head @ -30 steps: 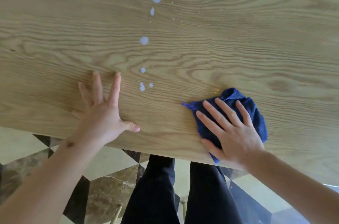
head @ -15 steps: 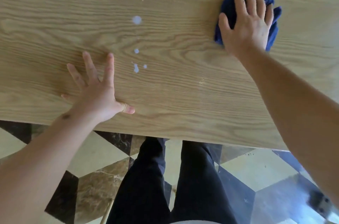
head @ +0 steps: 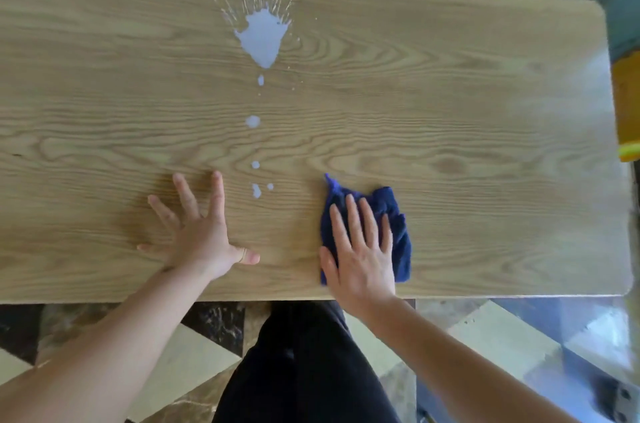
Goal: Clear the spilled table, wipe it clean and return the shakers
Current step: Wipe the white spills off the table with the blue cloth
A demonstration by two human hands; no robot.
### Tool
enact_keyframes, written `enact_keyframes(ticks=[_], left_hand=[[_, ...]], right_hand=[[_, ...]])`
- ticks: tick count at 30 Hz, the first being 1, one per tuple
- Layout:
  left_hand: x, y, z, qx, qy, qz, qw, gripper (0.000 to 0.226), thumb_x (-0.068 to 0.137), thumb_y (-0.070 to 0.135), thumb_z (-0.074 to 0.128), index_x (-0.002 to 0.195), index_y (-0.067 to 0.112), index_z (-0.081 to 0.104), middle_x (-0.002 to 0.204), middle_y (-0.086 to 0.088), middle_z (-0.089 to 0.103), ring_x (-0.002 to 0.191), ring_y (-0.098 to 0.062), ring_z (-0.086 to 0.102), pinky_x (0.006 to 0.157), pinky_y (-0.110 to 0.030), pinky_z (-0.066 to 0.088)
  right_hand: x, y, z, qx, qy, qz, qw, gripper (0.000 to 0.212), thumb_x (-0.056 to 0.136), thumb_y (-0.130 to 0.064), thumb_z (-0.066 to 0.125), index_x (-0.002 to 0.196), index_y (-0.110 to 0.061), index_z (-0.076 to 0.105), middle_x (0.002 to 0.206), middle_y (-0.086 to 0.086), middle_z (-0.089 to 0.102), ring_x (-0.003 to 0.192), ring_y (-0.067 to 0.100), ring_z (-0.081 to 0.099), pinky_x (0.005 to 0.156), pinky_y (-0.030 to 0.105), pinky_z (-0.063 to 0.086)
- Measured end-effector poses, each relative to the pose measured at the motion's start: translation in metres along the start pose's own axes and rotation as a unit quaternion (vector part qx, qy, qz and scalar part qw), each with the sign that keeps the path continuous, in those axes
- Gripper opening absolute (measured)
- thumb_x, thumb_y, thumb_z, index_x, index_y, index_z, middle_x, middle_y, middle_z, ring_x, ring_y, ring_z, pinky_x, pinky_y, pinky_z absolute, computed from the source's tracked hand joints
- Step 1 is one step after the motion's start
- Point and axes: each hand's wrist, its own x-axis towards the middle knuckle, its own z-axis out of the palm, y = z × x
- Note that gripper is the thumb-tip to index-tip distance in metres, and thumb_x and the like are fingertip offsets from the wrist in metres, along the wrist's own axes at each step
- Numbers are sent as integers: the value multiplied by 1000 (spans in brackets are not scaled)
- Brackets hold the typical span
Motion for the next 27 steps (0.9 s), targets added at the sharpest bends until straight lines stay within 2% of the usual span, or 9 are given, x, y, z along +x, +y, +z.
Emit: enact_keyframes(ticks=[4, 8, 11, 15, 19, 20, 22, 24, 27], left_hand=[[-4, -14, 13, 14, 53, 42, 998, 142, 56, 73, 79, 146, 51, -29, 155, 1, -44, 142, -49, -32, 104, -81, 19], [-1, -17, 15, 41, 81, 53, 994, 133, 57, 82, 68, 143, 55, -30, 155, 4, -43, 145, -47, -28, 105, -79, 23], [-3, -21, 11, 67, 92, 61, 992, 125, 63, 79, 67, 144, 58, -26, 159, 3, -37, 147, -47, -20, 109, -73, 25], [-1, -41, -14, 105, 133, 86, 982, 110, 74, 67, 70, 153, 51, -5, 167, 4, -5, 148, -41, 13, 112, -57, 34], [18, -72, -37, 67, 150, 46, 985, 120, 67, 69, 74, 152, 50, -9, 166, -1, -7, 150, -37, 7, 113, -60, 31], [22, -79, -42, 54, 147, 28, 987, 120, 66, 72, 72, 151, 51, -9, 165, 0, -10, 151, -37, 4, 113, -63, 30], [30, -92, -50, 16, 147, -10, 989, 109, 70, 79, 61, 151, 52, -6, 165, 1, -11, 151, -38, 0, 113, -65, 28], [41, -104, -59, -28, 143, -48, 988, 96, 75, 82, 48, 151, 53, -3, 165, 2, -13, 152, -37, -4, 115, -66, 23], [50, -116, -64, -44, 140, -78, 986, 84, 80, 83, 33, 149, 57, -8, 165, 4, -16, 151, -40, -5, 117, -67, 16]], right_hand=[[10, 15, 2, -58, -64, -313, 946, 66, 101, -54, 36, 160, -27, 19, 168, 3, 11, 156, 25, -1, 121, 58, 9], [58, 43, -15, -79, -95, -485, 866, 62, 100, -53, 41, 157, -32, 28, 168, -2, 17, 156, 21, 5, 124, 54, 5], [76, 41, -15, -92, -95, -531, 837, 63, 98, -53, 43, 156, -34, 28, 168, -4, 15, 156, 19, 6, 123, 56, 6], [89, 34, -16, -92, -83, -555, 823, 64, 97, -53, 44, 156, -35, 28, 168, -5, 14, 156, 19, 7, 121, 59, 6], [114, 9, -20, -100, -92, -571, 809, 61, 99, -52, 39, 156, -38, 26, 168, -6, 13, 156, 21, 3, 122, 61, 3], [123, 2, -22, -96, -82, -558, 820, 61, 98, -53, 39, 156, -39, 27, 168, -6, 14, 156, 22, 4, 121, 61, 3], [139, -12, -27, -87, -26, -444, 891, 63, 95, -54, 45, 155, -40, 31, 167, -4, 20, 155, 26, 11, 121, 63, 7], [149, -23, -29, -60, 43, -222, 972, 65, 93, -53, 49, 154, -39, 32, 166, 0, 23, 154, 28, 16, 120, 64, 10], [155, -49, -28, 8, 84, 85, 993, 65, 94, -50, 41, 156, -35, 28, 167, -1, 17, 155, 25, 11, 122, 59, 4]])
